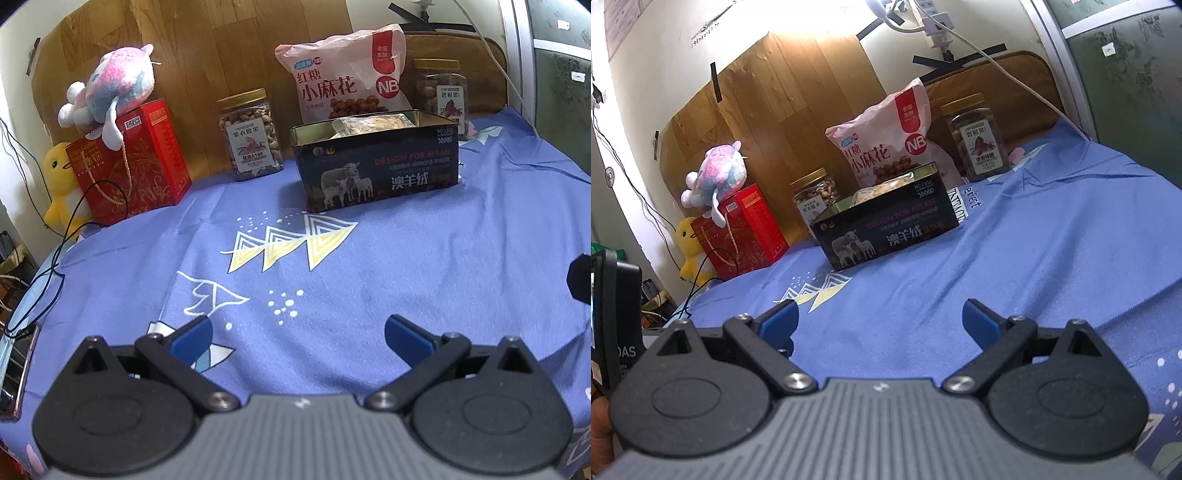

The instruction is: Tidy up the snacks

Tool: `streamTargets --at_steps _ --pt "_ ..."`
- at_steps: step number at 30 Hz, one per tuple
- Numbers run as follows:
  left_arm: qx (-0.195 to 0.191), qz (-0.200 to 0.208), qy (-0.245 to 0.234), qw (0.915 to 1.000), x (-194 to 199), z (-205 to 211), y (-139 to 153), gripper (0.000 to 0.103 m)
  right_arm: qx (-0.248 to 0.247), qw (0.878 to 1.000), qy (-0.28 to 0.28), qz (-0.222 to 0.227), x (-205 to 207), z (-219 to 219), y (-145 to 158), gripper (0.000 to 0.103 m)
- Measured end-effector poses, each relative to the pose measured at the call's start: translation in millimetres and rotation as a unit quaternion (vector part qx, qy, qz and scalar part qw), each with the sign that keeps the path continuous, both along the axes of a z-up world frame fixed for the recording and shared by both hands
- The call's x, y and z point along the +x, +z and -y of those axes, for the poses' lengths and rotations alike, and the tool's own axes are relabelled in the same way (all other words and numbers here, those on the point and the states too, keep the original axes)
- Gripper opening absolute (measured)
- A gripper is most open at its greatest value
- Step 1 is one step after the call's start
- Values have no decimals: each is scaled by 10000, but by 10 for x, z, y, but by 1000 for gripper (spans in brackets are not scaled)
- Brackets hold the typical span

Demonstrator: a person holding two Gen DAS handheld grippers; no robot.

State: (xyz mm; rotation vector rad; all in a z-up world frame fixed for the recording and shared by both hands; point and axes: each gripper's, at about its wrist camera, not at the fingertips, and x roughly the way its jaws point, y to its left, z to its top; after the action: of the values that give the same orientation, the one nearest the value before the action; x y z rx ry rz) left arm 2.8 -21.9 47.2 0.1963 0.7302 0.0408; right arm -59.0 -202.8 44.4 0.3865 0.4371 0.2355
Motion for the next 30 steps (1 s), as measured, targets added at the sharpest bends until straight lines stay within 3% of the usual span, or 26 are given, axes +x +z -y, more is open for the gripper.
streamTargets --at_steps 30 --pt "-16 -63 -9 10000 -38 -7 -2 103 -28 9999 6 105 -39 -9 -28 97"
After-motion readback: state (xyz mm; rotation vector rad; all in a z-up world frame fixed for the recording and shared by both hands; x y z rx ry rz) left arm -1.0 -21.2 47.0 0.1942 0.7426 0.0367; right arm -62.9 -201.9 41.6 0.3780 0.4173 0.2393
